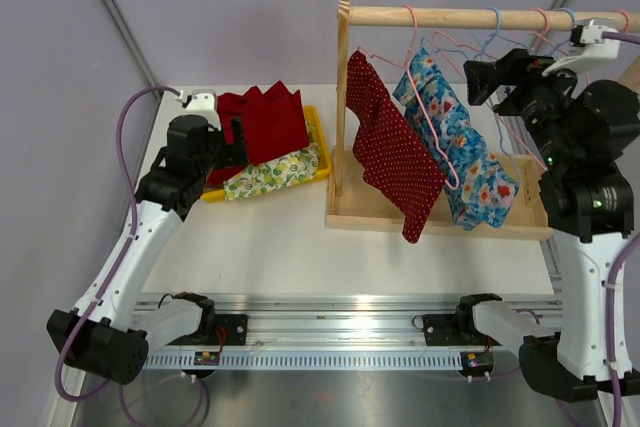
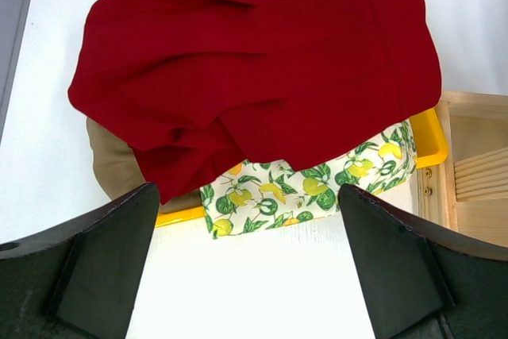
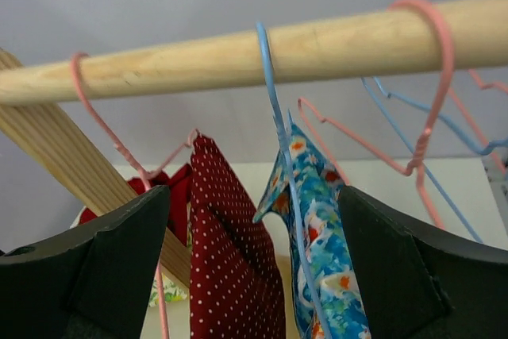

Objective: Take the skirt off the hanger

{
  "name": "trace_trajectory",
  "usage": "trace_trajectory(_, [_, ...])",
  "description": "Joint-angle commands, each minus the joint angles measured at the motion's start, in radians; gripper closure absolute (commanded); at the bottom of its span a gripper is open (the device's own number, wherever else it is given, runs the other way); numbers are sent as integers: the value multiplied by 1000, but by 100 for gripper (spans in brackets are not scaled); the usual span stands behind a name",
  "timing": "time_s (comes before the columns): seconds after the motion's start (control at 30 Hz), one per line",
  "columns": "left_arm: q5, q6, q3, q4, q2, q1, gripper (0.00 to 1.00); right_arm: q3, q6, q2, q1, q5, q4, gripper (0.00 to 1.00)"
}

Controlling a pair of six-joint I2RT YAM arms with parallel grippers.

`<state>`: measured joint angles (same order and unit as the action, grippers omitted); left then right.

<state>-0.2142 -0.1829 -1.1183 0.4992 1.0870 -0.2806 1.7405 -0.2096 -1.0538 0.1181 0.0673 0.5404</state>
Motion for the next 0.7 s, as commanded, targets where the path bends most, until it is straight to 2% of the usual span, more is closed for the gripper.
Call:
trace_trajectory(0.0, [-4,-1,3,-48,-32,-6,1,-65,-14,-35,5,57,-28,7])
trace_trajectory(0.2, [-4,-1,2,-50,-35,-6,1,-160,-16,-22,5,39,-57,12])
trace_trajectory(0.23, [-4,-1,2,-48,-35,-8,1,-182,-14,-18,5,37,-60,20])
trace_trajectory(0.3, [-4,-1,2,-48,-32,-8,1,-194,-11,-14,3,37,-60,24])
trace_trajectory(0.37, [-4,-1,-1,-48,-35,-8,1,-213,-11,-5,5,39,-63,41])
trace_trajectory(0.4, [-4,-1,0,-48,-35,-8,1,-223,-14,-3,5,40,-66,52])
trace_trajectory(0.43, [-7,-1,-1,-48,-35,-8,1,-228,-14,0,5,39,-69,84])
trace_trajectory(0.5, [-7,-1,0,-48,-36,-8,1,-228,-20,6,3,34,-74,100])
trace_trajectory(0.67, [-31,29,-49,-33,-35,-18,1,-132,4,-15,5,54,-50,100])
